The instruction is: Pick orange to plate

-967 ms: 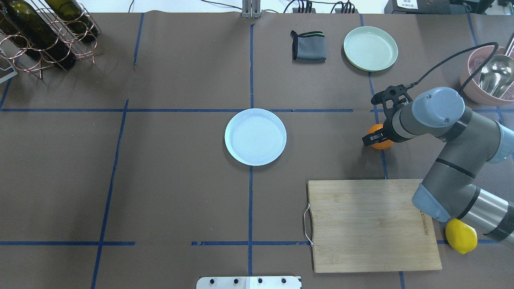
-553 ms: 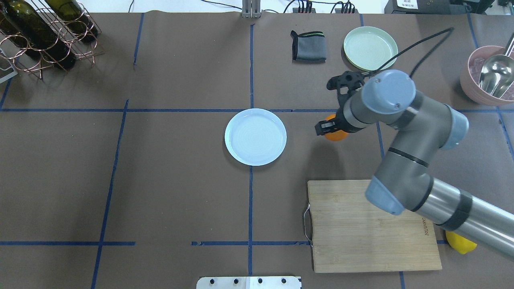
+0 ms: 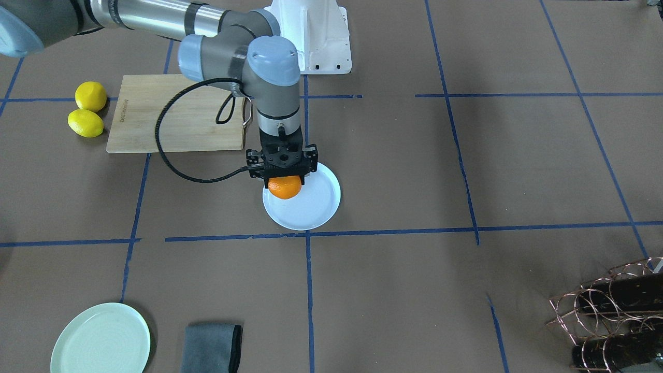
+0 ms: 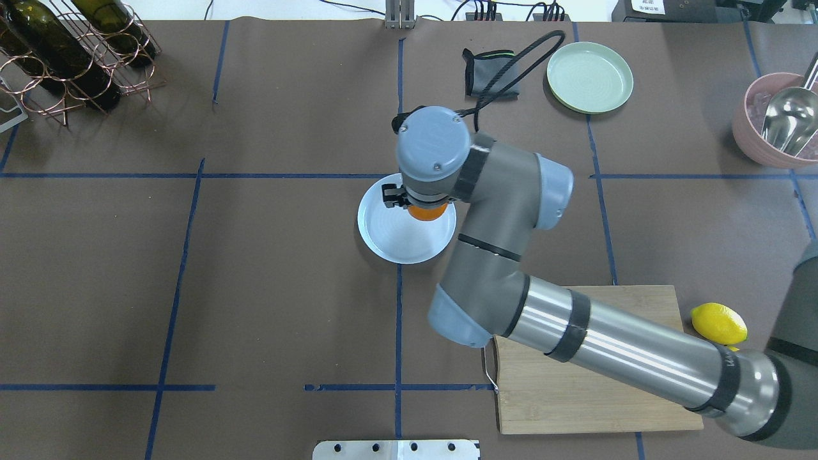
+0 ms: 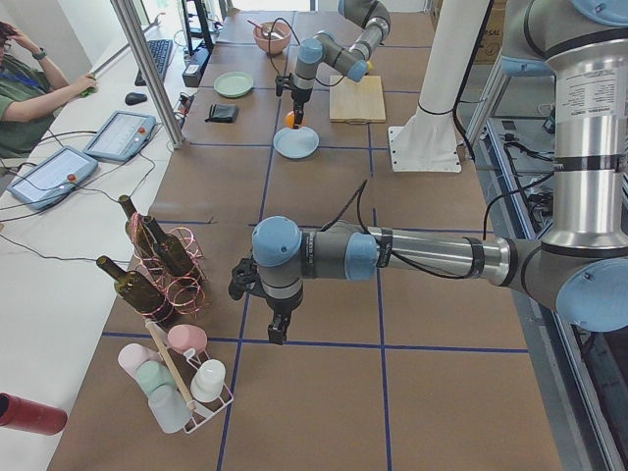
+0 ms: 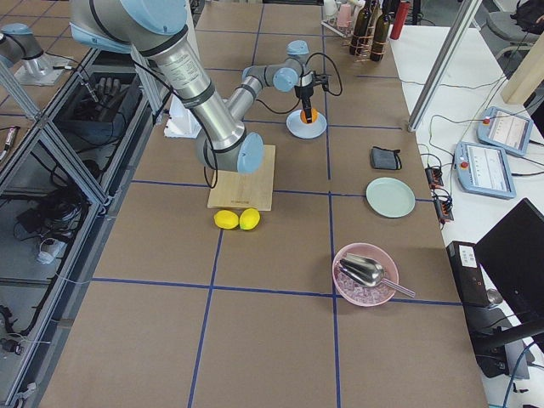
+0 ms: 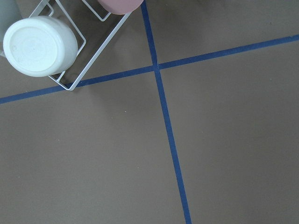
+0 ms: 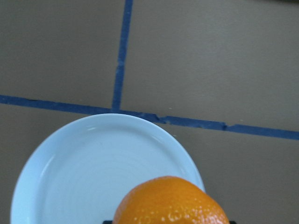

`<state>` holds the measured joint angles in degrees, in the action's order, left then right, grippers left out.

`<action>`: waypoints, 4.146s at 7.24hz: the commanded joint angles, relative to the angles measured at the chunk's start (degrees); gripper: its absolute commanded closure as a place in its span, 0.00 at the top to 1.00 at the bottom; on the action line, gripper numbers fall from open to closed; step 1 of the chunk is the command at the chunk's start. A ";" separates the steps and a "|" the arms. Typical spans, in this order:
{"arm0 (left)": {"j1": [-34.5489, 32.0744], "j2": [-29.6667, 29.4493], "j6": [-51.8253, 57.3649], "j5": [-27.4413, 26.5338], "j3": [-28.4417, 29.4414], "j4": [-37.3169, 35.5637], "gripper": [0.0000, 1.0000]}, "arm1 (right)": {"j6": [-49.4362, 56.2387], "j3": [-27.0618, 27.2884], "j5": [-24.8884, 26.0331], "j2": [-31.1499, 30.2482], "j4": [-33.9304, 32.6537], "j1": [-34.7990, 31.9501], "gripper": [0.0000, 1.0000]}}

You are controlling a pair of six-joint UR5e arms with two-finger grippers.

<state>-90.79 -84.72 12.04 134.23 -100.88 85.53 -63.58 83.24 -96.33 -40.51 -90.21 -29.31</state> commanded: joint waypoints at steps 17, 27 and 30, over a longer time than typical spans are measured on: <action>-0.18 1.13 0.35 0.51 -0.54 -1.24 1.00 | 45.38 11.06 -31.24 -19.56 -1.54 -35.05 1.00; -0.35 3.32 0.44 0.86 -2.47 -1.15 1.00 | 80.28 10.89 -29.95 -53.61 -4.54 -59.38 1.00; -0.35 3.16 0.44 0.86 -3.10 -1.07 1.00 | 79.40 10.80 -35.83 -53.62 -4.71 -59.46 1.00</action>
<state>-91.14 -81.58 12.48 135.13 -103.91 84.43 16.47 94.11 -129.40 -94.08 -94.79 -88.73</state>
